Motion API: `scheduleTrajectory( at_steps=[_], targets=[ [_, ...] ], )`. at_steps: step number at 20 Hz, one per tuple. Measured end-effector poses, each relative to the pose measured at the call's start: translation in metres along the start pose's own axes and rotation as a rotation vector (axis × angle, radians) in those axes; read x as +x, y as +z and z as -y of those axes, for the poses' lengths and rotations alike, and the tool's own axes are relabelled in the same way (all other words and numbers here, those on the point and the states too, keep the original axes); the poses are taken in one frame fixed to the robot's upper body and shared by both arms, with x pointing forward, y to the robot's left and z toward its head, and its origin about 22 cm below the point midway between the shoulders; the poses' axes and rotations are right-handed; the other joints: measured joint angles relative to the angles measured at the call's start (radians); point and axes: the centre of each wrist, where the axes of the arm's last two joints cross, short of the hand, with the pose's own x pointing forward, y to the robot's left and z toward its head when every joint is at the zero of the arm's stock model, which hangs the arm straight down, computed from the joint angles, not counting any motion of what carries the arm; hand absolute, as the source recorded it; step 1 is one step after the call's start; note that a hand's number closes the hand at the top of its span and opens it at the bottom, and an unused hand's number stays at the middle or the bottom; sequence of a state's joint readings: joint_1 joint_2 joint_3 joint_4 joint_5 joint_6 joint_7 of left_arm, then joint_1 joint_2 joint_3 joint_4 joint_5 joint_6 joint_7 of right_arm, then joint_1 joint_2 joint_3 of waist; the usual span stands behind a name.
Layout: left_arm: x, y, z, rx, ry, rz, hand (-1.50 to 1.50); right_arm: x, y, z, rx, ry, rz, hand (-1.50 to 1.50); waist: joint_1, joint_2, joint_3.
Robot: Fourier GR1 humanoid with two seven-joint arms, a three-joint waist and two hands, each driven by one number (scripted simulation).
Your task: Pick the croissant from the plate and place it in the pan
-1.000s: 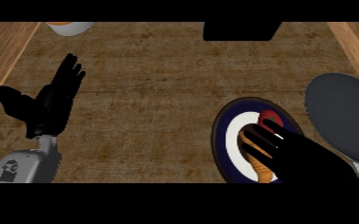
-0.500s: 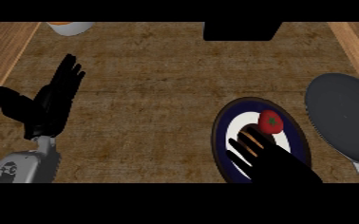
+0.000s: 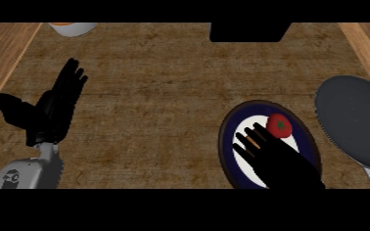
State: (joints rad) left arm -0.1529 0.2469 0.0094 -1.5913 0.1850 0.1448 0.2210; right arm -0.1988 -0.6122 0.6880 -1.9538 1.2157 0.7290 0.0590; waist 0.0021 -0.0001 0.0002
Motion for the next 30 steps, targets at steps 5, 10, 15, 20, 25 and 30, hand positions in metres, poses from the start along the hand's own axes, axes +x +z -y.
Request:
scheduleTrajectory(
  at_steps=[5,10,15,20,25,30],
  targets=[
    [-0.002,-0.001,-0.004,-0.003,0.002,0.002,0.0,-0.001,-0.019,-0.013,0.026,0.001,-0.004,-1.5,0.0,0.0,0.0],
    [0.004,-0.008,0.0,0.001,0.009,0.002,0.0,-0.004,-0.034,-0.024,0.041,0.005,-0.003,-1.5,-0.001,0.0,0.0],
    [0.002,-0.004,0.004,0.004,0.001,0.001,0.0,-0.005,-0.045,-0.037,0.025,-0.017,0.006,-1.5,-0.001,0.0,0.0],
    [-0.002,-0.009,0.003,-0.004,0.005,0.007,0.0,0.0,-0.061,-0.047,0.048,-0.035,0.019,-1.5,-0.001,0.0,0.0],
    [-0.005,-0.006,-0.003,-0.002,0.003,-0.002,0.0,0.003,-0.074,-0.051,0.045,-0.027,0.056,1.5,0.001,-0.005,-0.004],
    [0.002,-0.004,0.002,-0.01,-0.001,0.001,0.0,-0.005,-0.082,-0.055,-0.016,-0.02,0.12,1.5,0.001,-0.012,-0.008]
  ],
)
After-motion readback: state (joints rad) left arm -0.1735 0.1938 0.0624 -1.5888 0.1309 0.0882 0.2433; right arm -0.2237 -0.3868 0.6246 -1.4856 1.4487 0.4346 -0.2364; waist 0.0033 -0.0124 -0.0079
